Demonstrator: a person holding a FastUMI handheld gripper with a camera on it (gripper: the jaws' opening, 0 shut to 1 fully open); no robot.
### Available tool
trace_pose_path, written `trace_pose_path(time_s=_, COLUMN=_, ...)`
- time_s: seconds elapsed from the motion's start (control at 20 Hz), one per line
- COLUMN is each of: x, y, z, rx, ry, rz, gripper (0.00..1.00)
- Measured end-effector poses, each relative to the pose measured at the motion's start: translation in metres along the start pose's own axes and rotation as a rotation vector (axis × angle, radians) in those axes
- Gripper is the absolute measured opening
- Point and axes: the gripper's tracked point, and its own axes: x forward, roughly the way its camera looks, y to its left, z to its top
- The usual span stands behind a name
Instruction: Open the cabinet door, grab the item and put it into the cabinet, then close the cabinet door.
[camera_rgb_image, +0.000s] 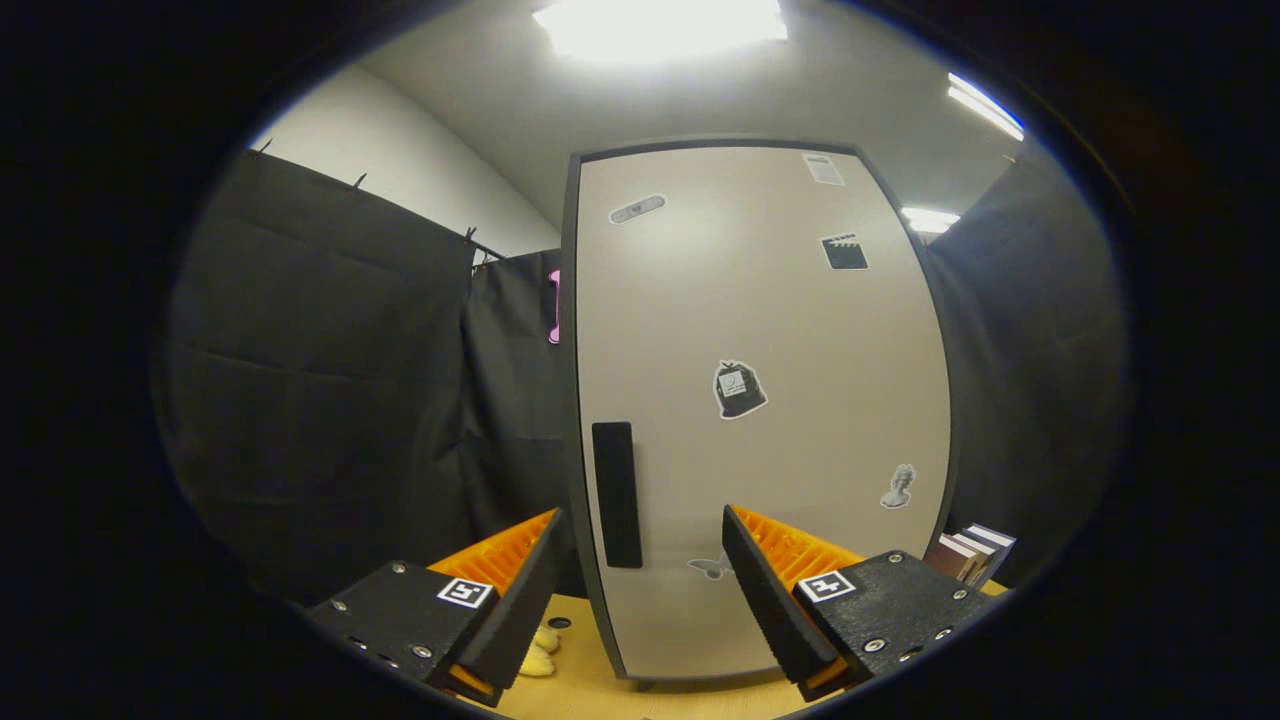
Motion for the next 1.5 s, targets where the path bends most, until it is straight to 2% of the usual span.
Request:
trace_pose_path(time_s=0.45, x=0.062, y=0.012, z=-0.018, rx=0.043, ry=0.097, rz=0.044, gripper=0.93)
trace_pose_path(time_s=0.55, x=0.072, y=0.017, z=-0.018, rx=0.049, ry=0.105, rz=0.055, gripper=0.88)
trace_pose_path(time_s=0.65, x=0.081, y=0.02, z=-0.016, rx=0.038, ry=0.102, rz=0.06, gripper=0.79)
trace_pose_path(time_s=0.8, x=0.092, y=0.024, z=-0.019, rx=0.027, ry=0.121, rz=0.05, gripper=0.58)
trace_pose_path(time_s=0.95, x=0.098, y=0.028, z=-0.023, rx=0.018, ry=0.161, rz=0.047, gripper=0.53)
trace_pose_path(time_s=1.05, x=0.098, y=0.021, z=-0.025, rx=-0.021, ry=0.175, rz=0.012, gripper=0.49)
trace_pose_path(time_s=1.1, x=0.101, y=0.021, z=-0.027, rx=-0.019, ry=0.176, rz=0.012, gripper=0.36)
trace_pose_path(time_s=1.3, x=0.095, y=0.022, z=-0.027, rx=-0.002, ry=0.202, rz=0.026, gripper=0.28)
trace_pose_path(time_s=1.5, x=0.084, y=0.023, z=-0.025, rx=-0.004, ry=0.208, rz=0.041, gripper=0.29)
